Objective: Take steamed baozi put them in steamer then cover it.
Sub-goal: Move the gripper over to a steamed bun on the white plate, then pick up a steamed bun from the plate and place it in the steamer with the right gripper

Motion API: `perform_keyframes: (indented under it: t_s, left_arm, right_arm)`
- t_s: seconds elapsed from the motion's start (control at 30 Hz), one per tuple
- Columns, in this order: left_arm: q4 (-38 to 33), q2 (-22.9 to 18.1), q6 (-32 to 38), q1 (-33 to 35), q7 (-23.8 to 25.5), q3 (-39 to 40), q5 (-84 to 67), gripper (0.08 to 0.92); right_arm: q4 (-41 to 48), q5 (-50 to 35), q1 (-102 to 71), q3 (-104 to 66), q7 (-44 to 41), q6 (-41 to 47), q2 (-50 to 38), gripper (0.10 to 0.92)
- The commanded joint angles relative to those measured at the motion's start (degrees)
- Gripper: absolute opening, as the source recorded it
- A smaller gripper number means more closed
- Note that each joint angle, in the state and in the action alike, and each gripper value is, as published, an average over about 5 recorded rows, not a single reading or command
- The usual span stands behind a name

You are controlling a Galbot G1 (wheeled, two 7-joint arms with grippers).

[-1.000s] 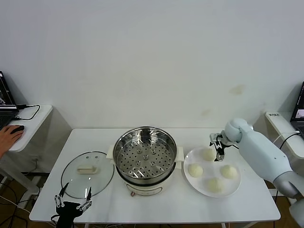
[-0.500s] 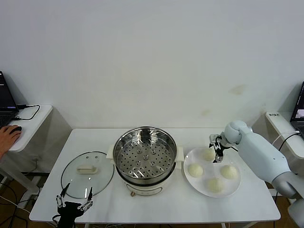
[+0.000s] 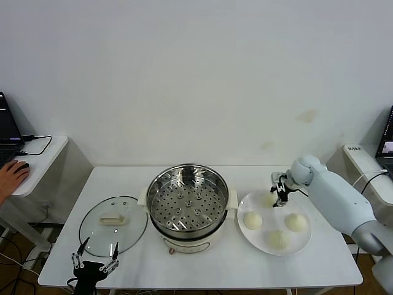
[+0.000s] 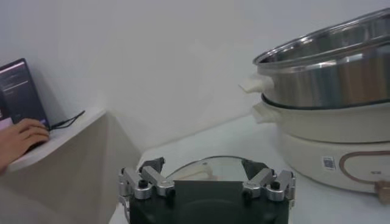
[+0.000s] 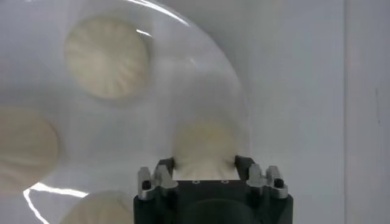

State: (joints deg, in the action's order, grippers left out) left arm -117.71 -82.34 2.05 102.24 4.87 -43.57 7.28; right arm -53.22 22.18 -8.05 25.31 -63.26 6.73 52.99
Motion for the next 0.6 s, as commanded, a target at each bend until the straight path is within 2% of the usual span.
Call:
perform_keyframes:
  t_s: [0.03,0.37,0.6]
  left_arm:
    - [0.2,0.1,0.0,0.0,0.0,0.0,0.1,0.823]
    - [-0.5,0.1,0.0,0.4,-0.2,0.6,0.5,0.823]
    - [-2.4,0.5,0.0,1.0,-0.7,1.5,1.2,0.823]
  right_arm:
    - [0.0,-1.3,0.7,0.4,0.0,-0.1,-0.2,0.569]
    - [-7.7,-13.5,13.6,7.9,-5.7,-0.2,-4.1,0.572]
    - [-7.5,-25.8,29.3,18.6,-11.1,-4.3,0.4,0.57]
